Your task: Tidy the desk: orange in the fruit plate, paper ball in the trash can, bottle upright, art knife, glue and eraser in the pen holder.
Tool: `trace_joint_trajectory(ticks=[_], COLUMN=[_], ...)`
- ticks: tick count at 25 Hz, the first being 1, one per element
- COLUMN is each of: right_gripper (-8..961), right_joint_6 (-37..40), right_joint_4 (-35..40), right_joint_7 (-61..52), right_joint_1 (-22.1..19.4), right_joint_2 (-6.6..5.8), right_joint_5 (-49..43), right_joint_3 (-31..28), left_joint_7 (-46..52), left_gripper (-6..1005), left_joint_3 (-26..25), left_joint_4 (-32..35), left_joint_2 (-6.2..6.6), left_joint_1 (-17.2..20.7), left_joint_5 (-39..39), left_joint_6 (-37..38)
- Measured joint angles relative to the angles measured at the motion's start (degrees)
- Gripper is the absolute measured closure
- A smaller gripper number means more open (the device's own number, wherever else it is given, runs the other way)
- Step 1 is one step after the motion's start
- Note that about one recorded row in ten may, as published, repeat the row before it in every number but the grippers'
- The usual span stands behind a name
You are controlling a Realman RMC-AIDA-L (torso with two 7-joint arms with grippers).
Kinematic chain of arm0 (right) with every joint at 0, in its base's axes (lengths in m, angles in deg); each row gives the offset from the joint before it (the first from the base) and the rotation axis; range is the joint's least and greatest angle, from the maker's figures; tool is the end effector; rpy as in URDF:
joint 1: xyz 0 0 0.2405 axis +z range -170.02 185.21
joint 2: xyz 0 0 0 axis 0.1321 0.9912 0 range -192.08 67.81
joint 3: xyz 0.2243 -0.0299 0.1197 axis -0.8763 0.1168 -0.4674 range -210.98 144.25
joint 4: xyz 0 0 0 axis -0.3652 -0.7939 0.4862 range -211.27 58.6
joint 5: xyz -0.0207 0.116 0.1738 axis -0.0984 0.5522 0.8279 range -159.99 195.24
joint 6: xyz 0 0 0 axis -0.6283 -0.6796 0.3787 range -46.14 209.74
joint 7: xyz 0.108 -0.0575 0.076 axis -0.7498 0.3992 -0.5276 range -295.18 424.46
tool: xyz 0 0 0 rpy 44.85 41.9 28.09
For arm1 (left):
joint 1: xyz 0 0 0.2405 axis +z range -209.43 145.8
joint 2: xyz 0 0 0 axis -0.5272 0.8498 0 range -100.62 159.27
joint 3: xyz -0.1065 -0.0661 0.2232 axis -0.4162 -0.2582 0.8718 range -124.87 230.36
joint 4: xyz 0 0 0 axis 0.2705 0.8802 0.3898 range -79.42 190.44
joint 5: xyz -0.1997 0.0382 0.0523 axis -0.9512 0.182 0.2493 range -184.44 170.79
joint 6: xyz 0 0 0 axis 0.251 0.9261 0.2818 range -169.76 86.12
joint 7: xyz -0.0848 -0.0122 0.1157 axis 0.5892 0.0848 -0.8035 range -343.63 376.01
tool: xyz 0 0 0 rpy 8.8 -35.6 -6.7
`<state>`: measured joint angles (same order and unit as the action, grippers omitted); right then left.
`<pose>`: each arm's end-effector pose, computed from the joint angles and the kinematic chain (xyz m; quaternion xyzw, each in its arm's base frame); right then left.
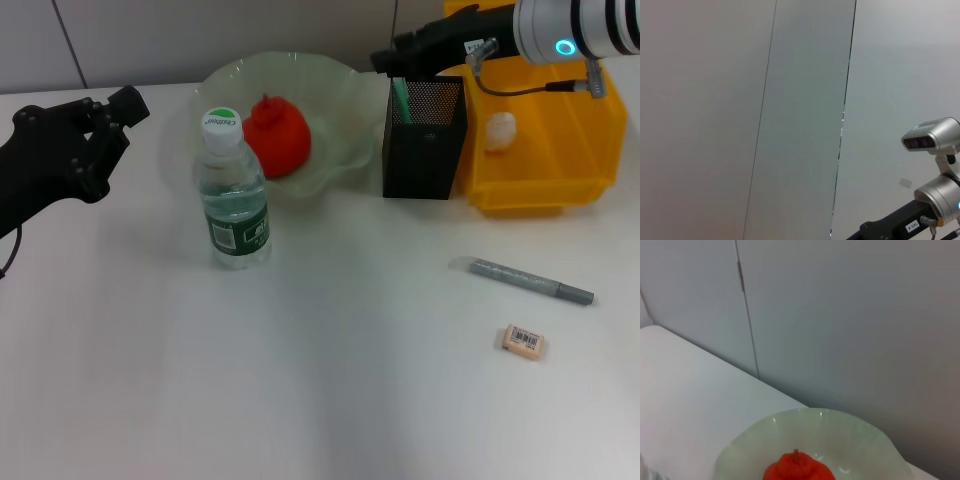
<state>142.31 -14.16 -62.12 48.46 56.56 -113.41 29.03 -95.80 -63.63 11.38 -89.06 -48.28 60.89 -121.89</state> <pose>0.1595 0.4421 0.0316 -0.9081 0.2697 0.0872 0.3083 -0.2460 0.3223 0.0321 -0.8522 -0.1568 -0.4158 0.2761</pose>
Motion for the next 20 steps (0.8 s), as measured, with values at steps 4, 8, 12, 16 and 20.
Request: trace_joint_trajectory(ticks=[4, 8, 12, 16, 20], right_gripper=[649, 557, 558, 560, 561], right_joint_6=[0.81, 3.63, 8.42, 14.66, 22.41], right_joint_4=[1.57, 4.55, 9.87, 16.26, 22.13], right_joint_7=[-0.25, -2.76, -8.24, -16.47, -22.59], right_joint_1=[-0.65, -1.62, -3.46, -5.47, -7.22], right_joint_2=[0.11, 0.19, 0.33, 0.3, 0.15], right_joint_5=[0.0, 0.0, -0.11, -0.56, -1.34], right_joint_3=[0.0, 0.25, 0.92, 0.85, 0.38], left_joint_7=[-0.05, -0.07, -0.07, 0.08, 0.16], left_gripper=[1000, 1000, 1000, 1000, 1000], left_joint_3=[0.01, 0.01, 0.01, 0.01, 0.01], left_joint_4=[0.09, 0.1, 0.15, 0.19, 0.32], left_joint_2=[0.0, 0.0, 0.0, 0.0, -0.06], left_joint_1=[-0.04, 0.04, 0.07, 0.09, 0.11], left_joint_5=[-0.04, -0.05, -0.05, -0.05, -0.05], left_joint_6=[-0.15, -0.26, -0.42, -0.52, -0.54])
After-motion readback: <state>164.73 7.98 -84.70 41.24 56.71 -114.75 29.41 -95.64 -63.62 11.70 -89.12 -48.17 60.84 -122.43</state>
